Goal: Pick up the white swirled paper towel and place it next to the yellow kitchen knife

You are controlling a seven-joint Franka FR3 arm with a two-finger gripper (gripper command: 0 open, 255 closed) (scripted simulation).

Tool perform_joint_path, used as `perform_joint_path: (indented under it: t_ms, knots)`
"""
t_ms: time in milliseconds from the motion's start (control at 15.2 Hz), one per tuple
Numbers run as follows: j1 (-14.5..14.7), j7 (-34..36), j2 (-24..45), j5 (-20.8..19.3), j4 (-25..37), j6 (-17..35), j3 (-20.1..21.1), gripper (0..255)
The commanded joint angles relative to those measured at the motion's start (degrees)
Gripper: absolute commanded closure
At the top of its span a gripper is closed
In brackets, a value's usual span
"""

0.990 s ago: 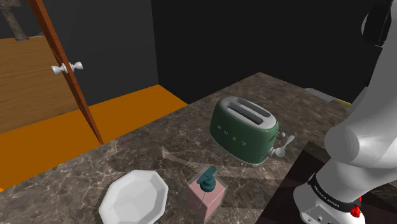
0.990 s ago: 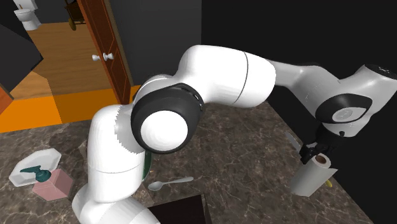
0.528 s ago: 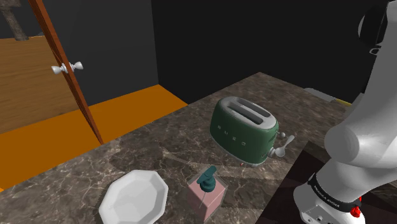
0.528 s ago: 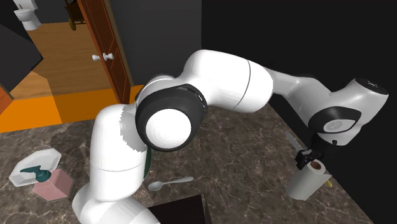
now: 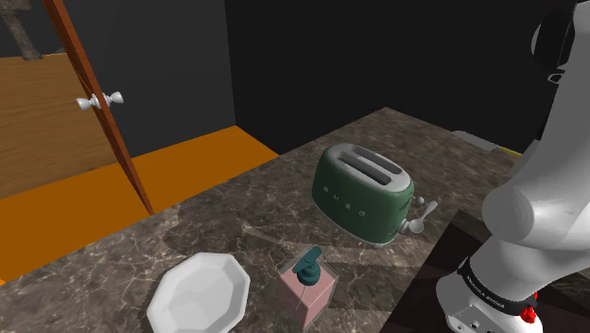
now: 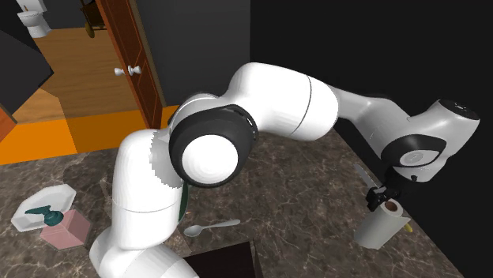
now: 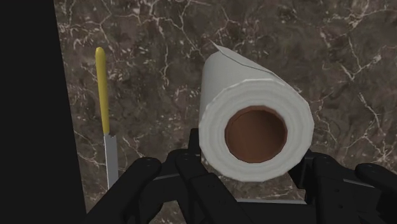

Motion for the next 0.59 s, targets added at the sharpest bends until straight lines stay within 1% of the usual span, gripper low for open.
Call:
perform_joint_path:
  t_ms: [0,330,528]
  knots:
    - [0.0,0.0,0.0,0.0,0.0,0.0,0.0,0]
    - [0.0,0.0,0.0,0.0,0.0,0.01,0.0,0]
    - [0.04,1.04,-1.47,-1.51,4.11,-5.02,-0.87,0]
